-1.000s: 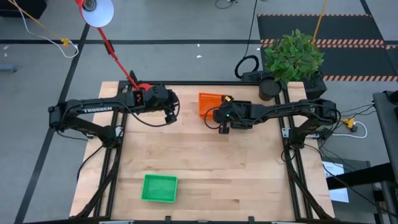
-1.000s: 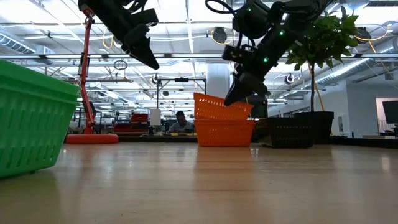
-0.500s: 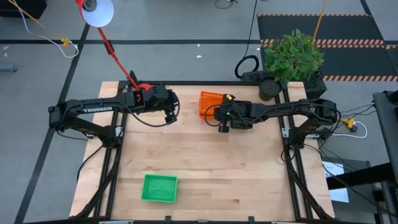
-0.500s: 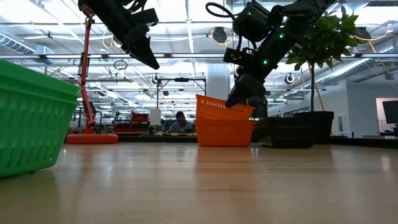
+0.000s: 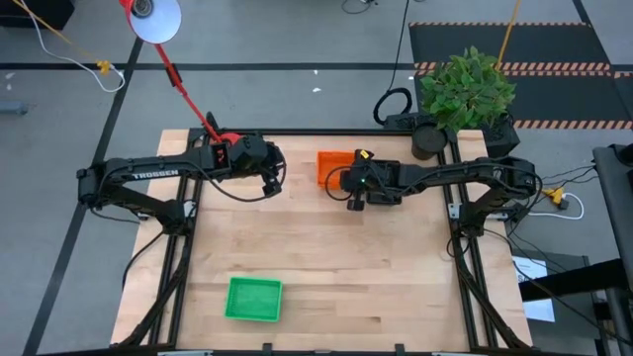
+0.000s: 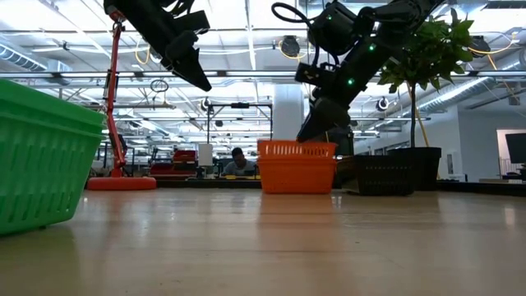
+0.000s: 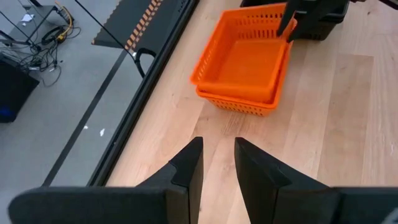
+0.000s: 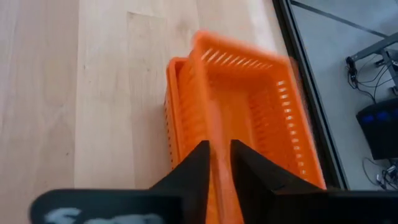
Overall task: Stack baskets by color
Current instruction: Stack the left orange basket on top of the orange basket, then return to Home Position
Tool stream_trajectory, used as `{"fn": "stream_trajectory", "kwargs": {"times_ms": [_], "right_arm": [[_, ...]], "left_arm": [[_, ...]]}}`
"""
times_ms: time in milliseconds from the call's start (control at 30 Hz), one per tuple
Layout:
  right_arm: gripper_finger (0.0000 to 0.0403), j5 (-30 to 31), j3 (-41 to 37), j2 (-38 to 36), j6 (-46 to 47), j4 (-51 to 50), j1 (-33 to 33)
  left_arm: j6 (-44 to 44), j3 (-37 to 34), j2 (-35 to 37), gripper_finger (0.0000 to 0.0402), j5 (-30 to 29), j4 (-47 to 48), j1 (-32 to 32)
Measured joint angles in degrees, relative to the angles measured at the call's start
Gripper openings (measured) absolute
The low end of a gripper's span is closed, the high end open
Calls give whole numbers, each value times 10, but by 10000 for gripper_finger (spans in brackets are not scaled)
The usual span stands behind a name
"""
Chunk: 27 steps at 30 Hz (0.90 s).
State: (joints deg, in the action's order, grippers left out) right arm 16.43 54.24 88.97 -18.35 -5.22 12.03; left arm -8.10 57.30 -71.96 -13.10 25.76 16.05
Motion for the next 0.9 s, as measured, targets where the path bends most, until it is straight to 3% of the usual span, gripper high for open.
{"fn": "stream_trajectory", "kwargs": {"times_ms": [233,433,700,900], "right_arm": [[110,-2,0,-6,14,4,-1],[126,-2,2,-61,28,-44,-9],[94,1,2,-89,100,-183,9],[52,0,-17,-68,97,-177,25]], "left_arm": [[0,0,0,93,0,0,0],[-2,0,0,93,1,3,0],[-3,0,0,93,2,1,0],[5,0,0,93,19,-8,-1]]}}
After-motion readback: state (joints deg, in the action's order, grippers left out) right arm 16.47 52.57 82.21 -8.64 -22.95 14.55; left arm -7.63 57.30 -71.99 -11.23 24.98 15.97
